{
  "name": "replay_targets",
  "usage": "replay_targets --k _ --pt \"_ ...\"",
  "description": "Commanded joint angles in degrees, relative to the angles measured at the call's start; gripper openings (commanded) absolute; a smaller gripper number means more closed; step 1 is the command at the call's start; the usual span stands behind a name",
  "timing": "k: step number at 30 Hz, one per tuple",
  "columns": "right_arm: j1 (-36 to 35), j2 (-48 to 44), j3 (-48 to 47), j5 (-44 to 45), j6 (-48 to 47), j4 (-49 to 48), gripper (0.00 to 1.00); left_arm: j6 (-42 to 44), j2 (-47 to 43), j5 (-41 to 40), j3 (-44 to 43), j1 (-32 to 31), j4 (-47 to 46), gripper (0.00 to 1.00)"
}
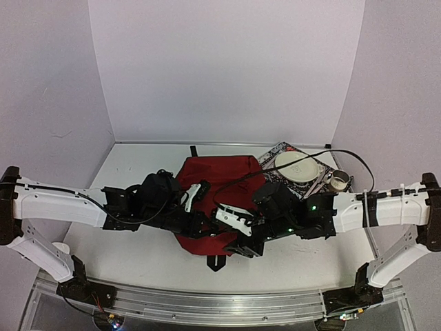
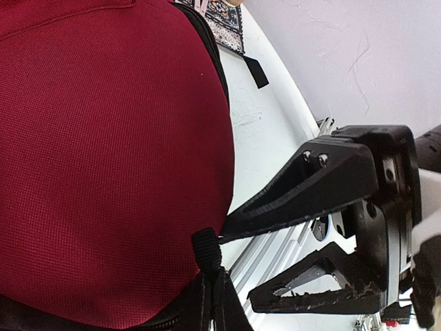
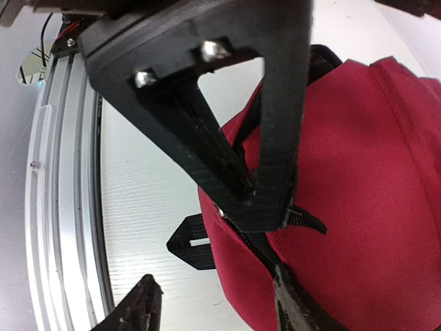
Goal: Pack the student bag
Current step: Hold the largest pocket of the student bag.
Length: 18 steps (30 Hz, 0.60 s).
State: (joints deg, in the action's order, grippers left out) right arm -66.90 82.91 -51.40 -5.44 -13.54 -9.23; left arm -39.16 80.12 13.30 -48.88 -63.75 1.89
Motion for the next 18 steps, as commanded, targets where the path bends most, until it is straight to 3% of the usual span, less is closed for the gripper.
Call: replay_targets --k 1,5,9,12,16,18 --pt "-2.04 0.53 -2.81 7.34 -4.73 -0.96 0.58 -0.73 -0.2 1.0 -0.76 -0.17 -3.12 0.0" --pt "-2.56 3.95 -3.67 11.41 -6.21 -1.56 0.56 -0.79 -1.21 1.35 -0.28 -0.16 -3.21 0.0" --pt "-2.71 5.96 -3.33 13.52 -7.22 -4.36 0.46 -0.73 -2.78 1.89 0.57 -0.15 -3.21 0.0" --pt "-2.79 7.41 -3.77 14.4 -7.54 -4.48 0.33 -1.03 -4.38 0.85 1.7 -0.15 -3.14 0.0" --pt "-2.88 6.69 -3.53 13.49 -7.1 -3.54 0.02 -1.24 -5.56 -3.31 2.36 0.43 0.01 0.0" --pt "-2.97 5.33 -3.16 13.19 -6.84 -2.2 0.0 -1.21 -5.86 -5.91 2.52 1.46 2.57 0.0"
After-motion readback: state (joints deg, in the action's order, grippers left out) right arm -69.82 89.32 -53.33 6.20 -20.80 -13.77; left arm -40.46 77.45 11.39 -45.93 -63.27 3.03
